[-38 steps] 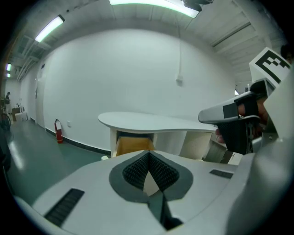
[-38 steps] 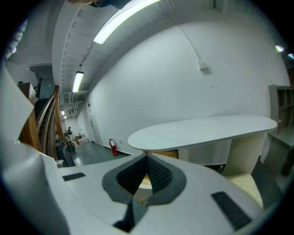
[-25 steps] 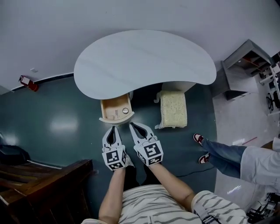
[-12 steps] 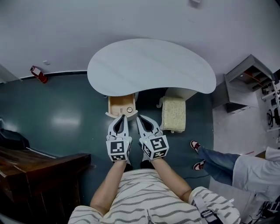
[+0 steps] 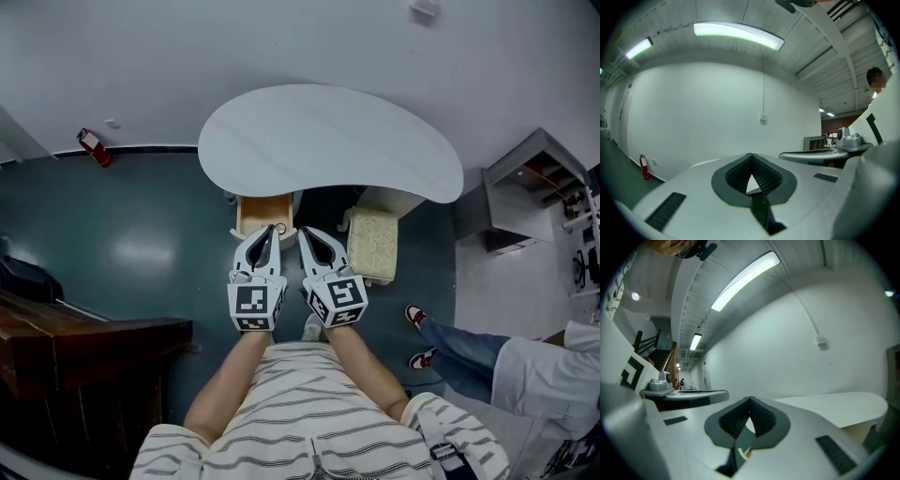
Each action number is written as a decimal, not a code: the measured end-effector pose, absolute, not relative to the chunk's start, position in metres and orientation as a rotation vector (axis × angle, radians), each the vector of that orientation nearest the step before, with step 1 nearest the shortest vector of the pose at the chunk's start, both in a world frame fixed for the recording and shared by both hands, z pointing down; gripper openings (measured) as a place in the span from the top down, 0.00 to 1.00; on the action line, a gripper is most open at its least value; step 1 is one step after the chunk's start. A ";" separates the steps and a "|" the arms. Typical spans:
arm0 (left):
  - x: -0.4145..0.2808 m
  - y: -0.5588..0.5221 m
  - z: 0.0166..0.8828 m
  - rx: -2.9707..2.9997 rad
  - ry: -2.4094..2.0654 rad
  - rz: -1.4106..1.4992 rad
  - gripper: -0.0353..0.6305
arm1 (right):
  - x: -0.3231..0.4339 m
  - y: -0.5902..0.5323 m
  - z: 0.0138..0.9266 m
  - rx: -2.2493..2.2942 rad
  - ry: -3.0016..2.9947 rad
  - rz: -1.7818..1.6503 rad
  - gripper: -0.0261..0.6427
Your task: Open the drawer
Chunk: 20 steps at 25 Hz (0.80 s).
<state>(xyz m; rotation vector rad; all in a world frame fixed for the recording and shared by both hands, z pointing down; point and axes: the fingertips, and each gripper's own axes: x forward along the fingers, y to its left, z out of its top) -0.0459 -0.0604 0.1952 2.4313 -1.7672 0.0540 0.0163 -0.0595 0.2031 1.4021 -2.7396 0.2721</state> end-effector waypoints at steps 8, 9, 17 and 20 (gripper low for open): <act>-0.039 -0.053 0.174 2.472 -1.787 0.014 0.94 | 0.020 -0.056 0.177 1.424 -2.776 0.182 0.94; -0.040 -0.052 0.173 2.475 -1.788 0.014 0.94 | 0.020 -0.056 0.176 1.429 -2.777 0.177 0.94; -0.037 -0.051 0.162 2.490 -1.793 -0.018 0.94 | 0.027 -0.058 0.164 1.460 -2.781 0.137 0.94; -0.037 -0.052 0.160 2.489 -1.789 -0.030 0.94 | 0.029 -0.058 0.163 1.467 -2.779 0.126 0.94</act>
